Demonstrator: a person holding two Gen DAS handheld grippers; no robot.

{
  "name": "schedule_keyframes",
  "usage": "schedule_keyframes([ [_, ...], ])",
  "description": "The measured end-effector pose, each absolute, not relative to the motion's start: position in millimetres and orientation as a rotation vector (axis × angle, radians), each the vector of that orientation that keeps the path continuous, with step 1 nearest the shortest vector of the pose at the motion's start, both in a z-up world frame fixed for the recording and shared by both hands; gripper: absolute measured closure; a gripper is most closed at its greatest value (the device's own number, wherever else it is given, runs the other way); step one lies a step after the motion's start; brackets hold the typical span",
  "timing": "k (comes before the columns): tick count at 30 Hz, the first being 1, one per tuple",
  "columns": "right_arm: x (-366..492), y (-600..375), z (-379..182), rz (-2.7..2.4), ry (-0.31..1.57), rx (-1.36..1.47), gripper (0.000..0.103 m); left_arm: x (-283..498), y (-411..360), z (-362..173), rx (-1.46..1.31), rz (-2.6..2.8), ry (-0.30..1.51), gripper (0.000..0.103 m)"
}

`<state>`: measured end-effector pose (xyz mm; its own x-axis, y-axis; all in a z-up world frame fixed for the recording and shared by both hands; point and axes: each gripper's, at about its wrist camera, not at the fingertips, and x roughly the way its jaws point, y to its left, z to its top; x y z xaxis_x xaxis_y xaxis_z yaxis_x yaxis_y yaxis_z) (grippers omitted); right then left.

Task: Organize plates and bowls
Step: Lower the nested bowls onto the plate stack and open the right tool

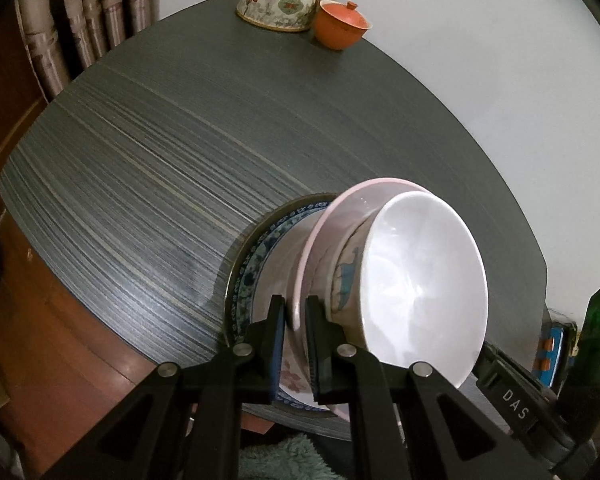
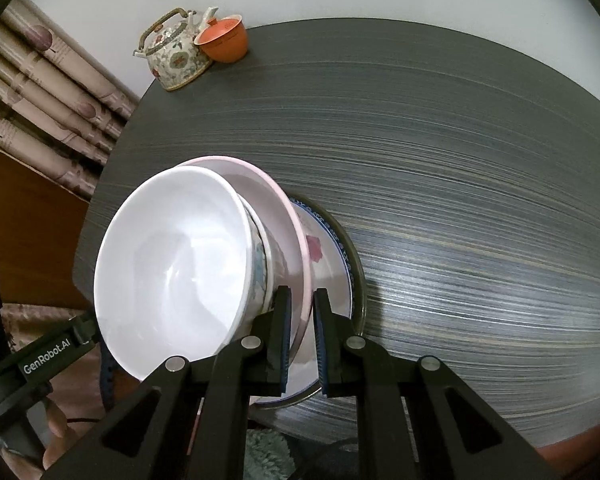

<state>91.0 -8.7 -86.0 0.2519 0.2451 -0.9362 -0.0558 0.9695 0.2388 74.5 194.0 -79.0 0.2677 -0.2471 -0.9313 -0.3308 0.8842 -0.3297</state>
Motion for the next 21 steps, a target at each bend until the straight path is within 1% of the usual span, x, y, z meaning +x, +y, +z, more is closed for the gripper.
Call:
schedule_keyframes([
  [10,91.5,-10.9,-89.7,0.206,1.312,0.17,0.091,79.7,192.7,-84.6,-0.509,0.055,1.313,0.095],
  [21,89.5,-9.8,-90.4,0.209,1.317,0.175,0.089,77.2,191.9,-75.0,-0.501,0.059,1.285,0.094],
])
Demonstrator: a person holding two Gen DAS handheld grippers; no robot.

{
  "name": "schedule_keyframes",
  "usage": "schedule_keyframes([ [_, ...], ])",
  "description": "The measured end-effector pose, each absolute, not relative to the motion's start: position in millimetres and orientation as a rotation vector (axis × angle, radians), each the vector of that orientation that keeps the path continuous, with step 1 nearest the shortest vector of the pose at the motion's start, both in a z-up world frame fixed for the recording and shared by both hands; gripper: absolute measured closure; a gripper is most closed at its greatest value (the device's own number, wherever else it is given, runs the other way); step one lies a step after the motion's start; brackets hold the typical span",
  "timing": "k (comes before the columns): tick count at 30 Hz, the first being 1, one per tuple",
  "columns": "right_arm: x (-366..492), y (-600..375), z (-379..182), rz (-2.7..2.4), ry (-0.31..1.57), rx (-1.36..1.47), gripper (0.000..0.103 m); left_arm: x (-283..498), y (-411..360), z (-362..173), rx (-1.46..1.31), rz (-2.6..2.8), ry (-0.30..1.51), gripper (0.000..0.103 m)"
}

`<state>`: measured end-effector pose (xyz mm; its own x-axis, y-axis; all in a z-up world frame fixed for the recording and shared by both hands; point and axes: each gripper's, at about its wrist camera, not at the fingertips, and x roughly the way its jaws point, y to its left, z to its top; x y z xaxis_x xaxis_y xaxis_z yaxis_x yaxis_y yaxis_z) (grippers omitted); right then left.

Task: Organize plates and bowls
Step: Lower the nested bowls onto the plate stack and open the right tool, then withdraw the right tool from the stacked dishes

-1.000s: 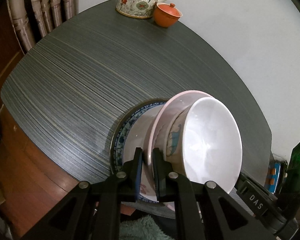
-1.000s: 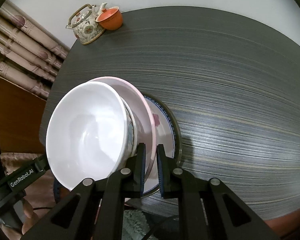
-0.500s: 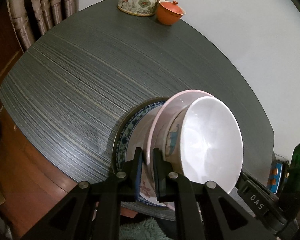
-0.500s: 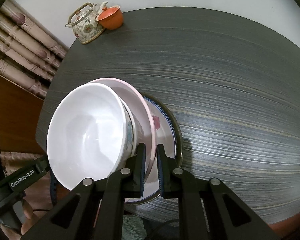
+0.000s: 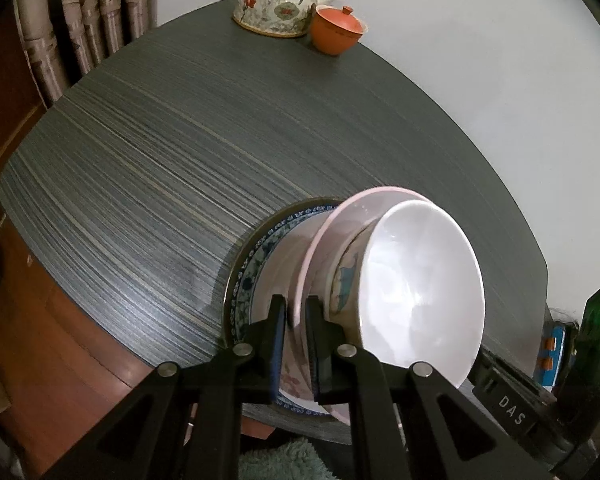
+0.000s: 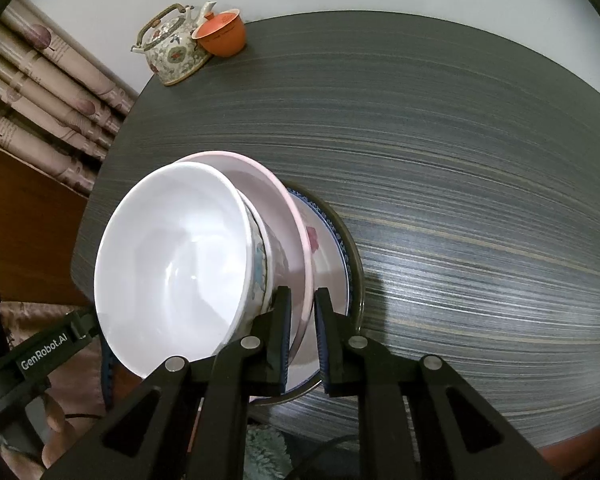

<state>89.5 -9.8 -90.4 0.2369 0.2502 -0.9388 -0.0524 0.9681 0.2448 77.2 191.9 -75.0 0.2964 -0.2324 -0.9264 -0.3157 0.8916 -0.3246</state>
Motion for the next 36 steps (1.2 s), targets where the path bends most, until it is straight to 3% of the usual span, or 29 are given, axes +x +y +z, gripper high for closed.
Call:
schedule_keyframes([
  [12,86.1,-16.3,-88.3,0.2,1.31,0.177,0.077,75.9,192.6,-67.6,-0.486,0.064,1.263,0.089],
  [16,82.7,-24.3,-83.3,0.194,1.293,0.188,0.065,73.3,192.9,-61.5,-0.477,0.065,1.245,0.089],
  [20,78.7,-29.4,-76.2,0.211,1.278,0.204,0.061,68.2,196.1,-53.8,-0.471,0.082,1.225,0.086],
  [24,68.5,-34.5,-66.2,0.227,1.251,0.193,0.05,56.2,196.4,-40.6,-0.419,0.121,1.178,0.065],
  [36,25.6,-39.6,-64.2,0.332,1.193,0.17,0.017,22.3,150.6,-16.2,-0.182,0.192,1.071,0.052],
])
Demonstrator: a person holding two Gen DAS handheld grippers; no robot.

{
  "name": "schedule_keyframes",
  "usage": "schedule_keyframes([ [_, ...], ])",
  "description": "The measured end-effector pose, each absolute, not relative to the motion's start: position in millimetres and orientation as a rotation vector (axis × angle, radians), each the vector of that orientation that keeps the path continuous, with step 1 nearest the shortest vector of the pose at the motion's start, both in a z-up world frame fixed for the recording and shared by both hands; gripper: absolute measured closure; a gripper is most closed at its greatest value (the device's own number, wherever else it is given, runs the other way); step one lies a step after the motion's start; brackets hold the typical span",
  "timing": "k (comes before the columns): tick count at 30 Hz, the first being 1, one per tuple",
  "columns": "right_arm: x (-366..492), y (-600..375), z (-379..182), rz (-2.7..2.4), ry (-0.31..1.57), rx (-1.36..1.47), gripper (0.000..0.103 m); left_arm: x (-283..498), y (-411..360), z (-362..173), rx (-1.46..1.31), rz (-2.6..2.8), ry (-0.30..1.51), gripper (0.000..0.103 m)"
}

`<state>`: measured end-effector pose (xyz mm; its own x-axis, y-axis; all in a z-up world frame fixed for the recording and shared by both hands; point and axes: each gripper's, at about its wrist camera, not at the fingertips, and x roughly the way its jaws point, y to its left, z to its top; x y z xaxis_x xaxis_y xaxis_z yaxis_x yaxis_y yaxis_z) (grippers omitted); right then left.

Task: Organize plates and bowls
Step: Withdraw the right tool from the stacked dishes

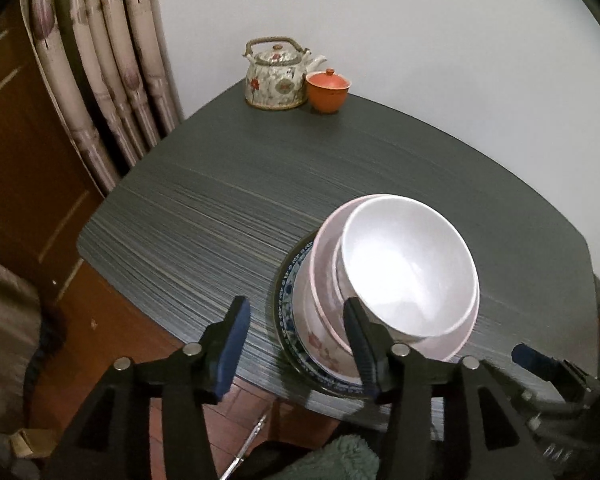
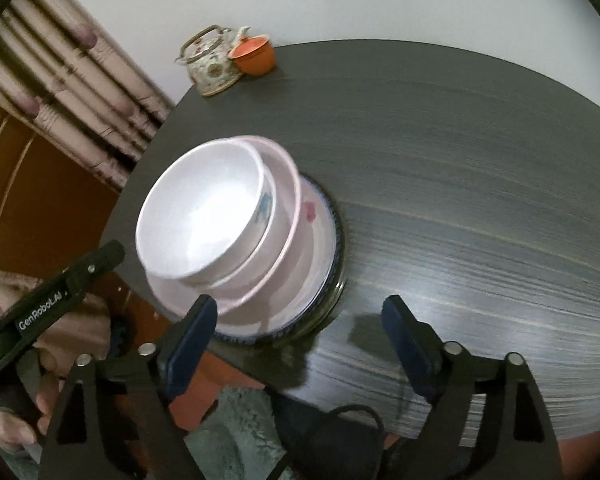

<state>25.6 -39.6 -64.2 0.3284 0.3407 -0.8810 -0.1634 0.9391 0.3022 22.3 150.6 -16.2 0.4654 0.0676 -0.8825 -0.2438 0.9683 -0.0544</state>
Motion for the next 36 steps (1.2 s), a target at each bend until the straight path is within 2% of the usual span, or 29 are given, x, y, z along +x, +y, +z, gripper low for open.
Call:
schedule_keyframes([
  [2,17.9,-36.7,-66.1,0.343,1.188,0.151,0.012,19.0,141.6,-12.3,-0.162,0.199,1.06,0.052],
  [5,6.7,-32.8,-64.0,0.351,1.169,0.111,0.006,11.7,132.7,-7.0,-0.141,0.215,1.046,0.044],
  [7,2.2,-30.3,-62.3,0.355,1.161,0.092,0.004,5.8,126.7,-2.9,-0.125,0.217,1.029,0.044],
  [36,-15.8,-13.9,-64.0,0.381,1.174,0.033,0.001,-7.4,109.6,-1.0,-0.113,0.187,1.04,0.043],
])
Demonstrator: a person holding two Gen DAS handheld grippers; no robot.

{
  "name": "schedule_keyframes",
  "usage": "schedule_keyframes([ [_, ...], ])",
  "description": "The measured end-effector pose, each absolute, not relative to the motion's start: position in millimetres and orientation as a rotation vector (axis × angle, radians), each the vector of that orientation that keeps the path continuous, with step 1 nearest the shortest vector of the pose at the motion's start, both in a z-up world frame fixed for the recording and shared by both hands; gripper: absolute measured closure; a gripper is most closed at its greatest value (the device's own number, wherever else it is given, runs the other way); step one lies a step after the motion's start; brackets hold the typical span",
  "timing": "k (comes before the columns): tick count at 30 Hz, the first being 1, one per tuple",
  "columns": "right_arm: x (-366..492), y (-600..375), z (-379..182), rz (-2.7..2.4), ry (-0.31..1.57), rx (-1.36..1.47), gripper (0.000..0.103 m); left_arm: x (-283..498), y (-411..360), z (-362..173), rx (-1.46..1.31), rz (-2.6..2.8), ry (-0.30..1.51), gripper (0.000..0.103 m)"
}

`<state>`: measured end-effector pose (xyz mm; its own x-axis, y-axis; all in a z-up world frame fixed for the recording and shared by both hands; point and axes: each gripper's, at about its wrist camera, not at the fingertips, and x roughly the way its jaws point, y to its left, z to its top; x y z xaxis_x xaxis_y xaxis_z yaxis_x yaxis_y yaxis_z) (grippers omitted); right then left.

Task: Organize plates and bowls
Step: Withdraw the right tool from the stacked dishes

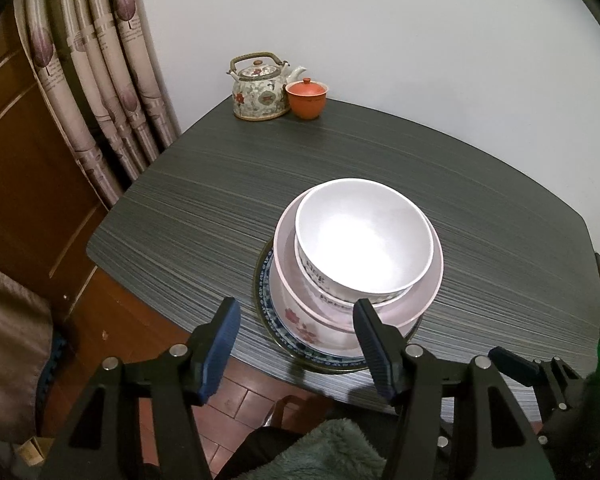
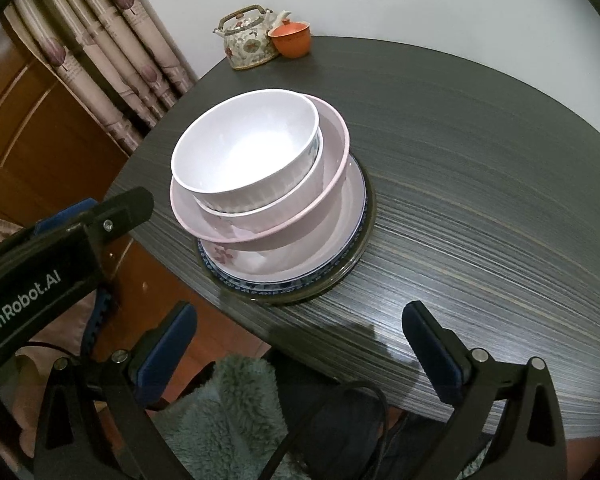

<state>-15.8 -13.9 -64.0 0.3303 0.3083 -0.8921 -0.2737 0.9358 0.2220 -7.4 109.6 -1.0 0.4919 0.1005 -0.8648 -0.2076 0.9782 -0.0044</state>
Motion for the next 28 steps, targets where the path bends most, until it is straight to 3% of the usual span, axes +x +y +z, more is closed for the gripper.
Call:
schedule_keyframes([
  [28,-10.5,-7.6,-64.5,0.365,1.179,0.007,0.001,-6.8,114.2,-7.1,-0.118,0.184,1.056,0.043],
])
